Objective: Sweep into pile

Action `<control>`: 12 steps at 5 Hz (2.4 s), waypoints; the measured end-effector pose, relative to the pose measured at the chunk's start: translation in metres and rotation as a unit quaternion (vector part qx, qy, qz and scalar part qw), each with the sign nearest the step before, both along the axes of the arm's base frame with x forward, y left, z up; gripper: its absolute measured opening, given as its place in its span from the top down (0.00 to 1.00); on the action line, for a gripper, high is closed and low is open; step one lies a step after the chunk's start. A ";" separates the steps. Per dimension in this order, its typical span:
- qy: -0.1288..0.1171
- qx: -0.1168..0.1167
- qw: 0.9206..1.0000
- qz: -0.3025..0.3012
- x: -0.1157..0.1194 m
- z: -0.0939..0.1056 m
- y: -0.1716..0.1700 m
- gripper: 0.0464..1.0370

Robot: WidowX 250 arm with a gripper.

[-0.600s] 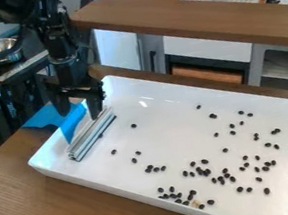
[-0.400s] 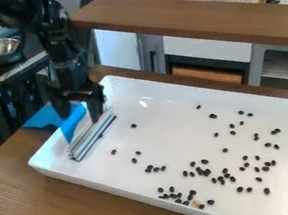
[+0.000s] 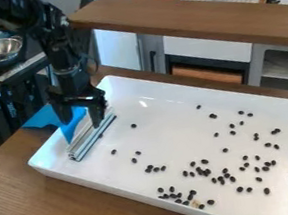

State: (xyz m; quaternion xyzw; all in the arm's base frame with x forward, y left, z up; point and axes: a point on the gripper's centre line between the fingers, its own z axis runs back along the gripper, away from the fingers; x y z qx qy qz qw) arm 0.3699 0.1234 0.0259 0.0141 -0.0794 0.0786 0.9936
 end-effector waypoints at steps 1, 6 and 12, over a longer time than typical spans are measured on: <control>0.002 0.007 1.000 0.000 0.001 -0.007 0.001 0.04; 0.020 0.022 0.999 -0.031 -0.006 -0.023 -0.014 0.38; 0.039 0.011 0.994 -0.101 -0.046 -0.030 -0.088 0.67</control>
